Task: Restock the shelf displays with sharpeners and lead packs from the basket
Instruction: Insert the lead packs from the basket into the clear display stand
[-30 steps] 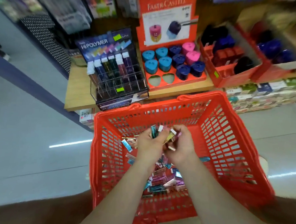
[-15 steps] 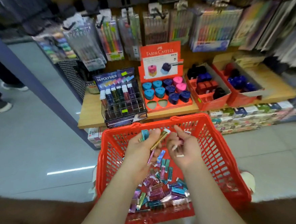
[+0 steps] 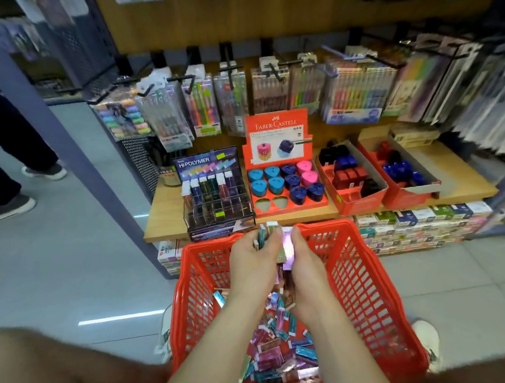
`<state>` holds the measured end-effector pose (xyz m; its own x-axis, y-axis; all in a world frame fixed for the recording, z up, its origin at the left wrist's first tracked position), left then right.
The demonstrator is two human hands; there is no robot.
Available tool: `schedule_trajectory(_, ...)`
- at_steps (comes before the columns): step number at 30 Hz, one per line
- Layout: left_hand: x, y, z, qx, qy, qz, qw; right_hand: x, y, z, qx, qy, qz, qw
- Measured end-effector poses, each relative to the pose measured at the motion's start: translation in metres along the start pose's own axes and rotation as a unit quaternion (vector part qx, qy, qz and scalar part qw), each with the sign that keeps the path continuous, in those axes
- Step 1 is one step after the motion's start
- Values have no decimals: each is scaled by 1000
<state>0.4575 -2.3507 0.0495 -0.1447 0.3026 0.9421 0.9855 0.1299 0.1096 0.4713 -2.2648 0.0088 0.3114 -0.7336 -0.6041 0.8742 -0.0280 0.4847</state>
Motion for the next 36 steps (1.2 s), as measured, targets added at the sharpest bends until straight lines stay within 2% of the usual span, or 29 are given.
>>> schedule_trajectory(2, 7, 1, 0, 13, 16, 9, 1000, 3, 3, 5, -39, -98, 36, 994)
schedule_trajectory(4, 13, 4, 0, 34, 13, 15, 999, 3, 3, 7, -44, -148, 31, 987)
schedule_trajectory(10, 20, 6, 5, 17, 34, 2, 999, 8, 8, 17, -42, -189, 55, 980)
schedule_trajectory(13, 23, 2, 4, 12, 21, 6, 1000, 6, 9, 14, -40, -180, 45, 982)
schedule_trajectory(17, 19, -6, -2, 8, 87, -57, 995, 11, 4, 9, -32, -159, 59, 985)
schedule_trajectory(20, 14, -12, -5, -3, 100, -81, 992, 9, 2, 9, -85, -136, 80, 984)
schedule_trajectory(24, 10, -17, -10, -9, 91, -94, 991, -1, 8, 21, -177, -68, 55, 980)
schedule_trajectory(28, 12, -22, -17, -50, 126, -132, 982, -2, 6, 23, -220, -88, 85, 968)
schedule_trajectory(30, 12, -33, -28, -48, 116, -112, 986, -3, 4, 25, -226, -106, 102, 963)
schedule_trajectory(32, 12, -48, -45, -44, 70, -72, 994, -2, -2, 24, -192, -124, 109, 967)
schedule_trajectory(34, 11, -60, -57, -62, 16, -43, 997, -1, -9, 26, -167, -124, 113, 972)
schedule_trajectory(36, 11, -66, -63, -86, -37, -29, 995, 2, -15, 34, -178, -105, 124, 970)
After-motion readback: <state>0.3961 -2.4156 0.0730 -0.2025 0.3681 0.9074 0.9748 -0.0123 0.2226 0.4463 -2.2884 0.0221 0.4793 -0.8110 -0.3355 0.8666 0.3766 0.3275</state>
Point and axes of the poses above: each hand's wrist, its own y-axis away from the middle knuckle, its own z-axis out of the palm, x = y × z, the point moved 5 cm from there along -y, towards the middle knuckle, and after that the axes turned 14 degrees about -y, right-handed, at the moved point
